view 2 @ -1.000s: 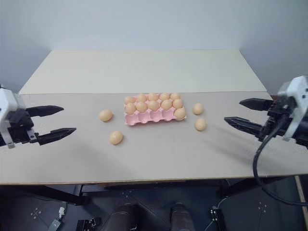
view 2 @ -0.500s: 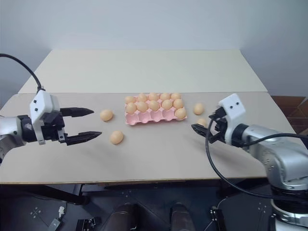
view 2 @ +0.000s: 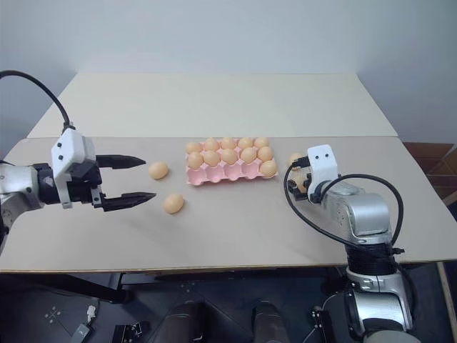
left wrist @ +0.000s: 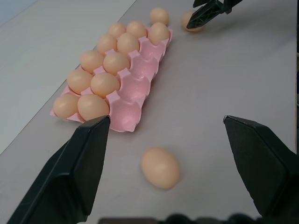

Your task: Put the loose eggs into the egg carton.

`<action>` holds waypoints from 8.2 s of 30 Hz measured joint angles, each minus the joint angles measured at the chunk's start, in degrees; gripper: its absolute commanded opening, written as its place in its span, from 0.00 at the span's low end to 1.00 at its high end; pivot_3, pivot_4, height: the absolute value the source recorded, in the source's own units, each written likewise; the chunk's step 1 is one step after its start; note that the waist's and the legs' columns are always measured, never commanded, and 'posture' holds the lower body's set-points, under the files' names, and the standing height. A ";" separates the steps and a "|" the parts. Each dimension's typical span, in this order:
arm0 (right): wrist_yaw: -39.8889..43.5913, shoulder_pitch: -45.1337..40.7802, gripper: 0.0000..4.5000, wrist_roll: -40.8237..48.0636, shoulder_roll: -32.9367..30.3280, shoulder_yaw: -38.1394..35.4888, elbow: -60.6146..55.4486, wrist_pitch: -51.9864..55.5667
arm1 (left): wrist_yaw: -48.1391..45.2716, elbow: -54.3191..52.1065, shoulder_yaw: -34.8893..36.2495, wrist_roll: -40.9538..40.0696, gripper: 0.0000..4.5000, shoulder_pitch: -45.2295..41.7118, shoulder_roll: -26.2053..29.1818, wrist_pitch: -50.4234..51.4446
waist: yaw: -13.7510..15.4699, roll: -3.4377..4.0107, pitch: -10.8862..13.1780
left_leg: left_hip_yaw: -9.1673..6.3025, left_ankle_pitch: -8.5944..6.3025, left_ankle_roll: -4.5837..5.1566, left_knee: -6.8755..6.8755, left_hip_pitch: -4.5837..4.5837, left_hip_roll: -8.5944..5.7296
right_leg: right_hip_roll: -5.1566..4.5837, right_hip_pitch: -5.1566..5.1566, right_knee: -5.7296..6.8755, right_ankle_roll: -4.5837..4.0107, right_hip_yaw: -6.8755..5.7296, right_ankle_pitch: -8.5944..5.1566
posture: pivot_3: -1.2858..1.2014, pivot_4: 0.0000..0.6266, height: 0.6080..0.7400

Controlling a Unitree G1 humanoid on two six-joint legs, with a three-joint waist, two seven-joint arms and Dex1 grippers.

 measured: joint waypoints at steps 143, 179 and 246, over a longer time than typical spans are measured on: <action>-0.39 -15.88 0.99 -2.62 -0.08 2.90 17.70 -8.91 | 1.63 -0.53 2.91 -1.75 0.94 3.43 -1.33 1.83 | -0.12 -0.06 0.04 | 0.00 -0.07 0.07 0.05 -0.19 0.00 | -0.02 -0.13 -0.07 0.01 -0.03 0.01 | 0.52 0.24 1.00; 6.24 -12.84 0.39 -11.79 7.33 4.83 21.30 -25.88 | 3.10 -2.05 10.71 -0.13 0.94 14.50 1.05 3.05 | -2.43 -0.02 0.06 | -0.14 -0.08 0.07 -0.16 -0.17 0.00 | -0.08 -0.24 0.00 0.03 -0.04 0.02 | 0.52 0.24 1.00; 56.26 7.77 1.00 35.12 -38.74 -24.63 -24.75 -7.31 | 10.41 -11.14 16.16 0.26 0.97 22.90 2.34 11.24 | -0.78 -0.11 0.09 | 0.07 -0.06 0.04 -0.38 0.27 0.11 | -0.01 0.01 -0.18 -0.18 -0.01 -0.02 | 0.52 0.24 1.00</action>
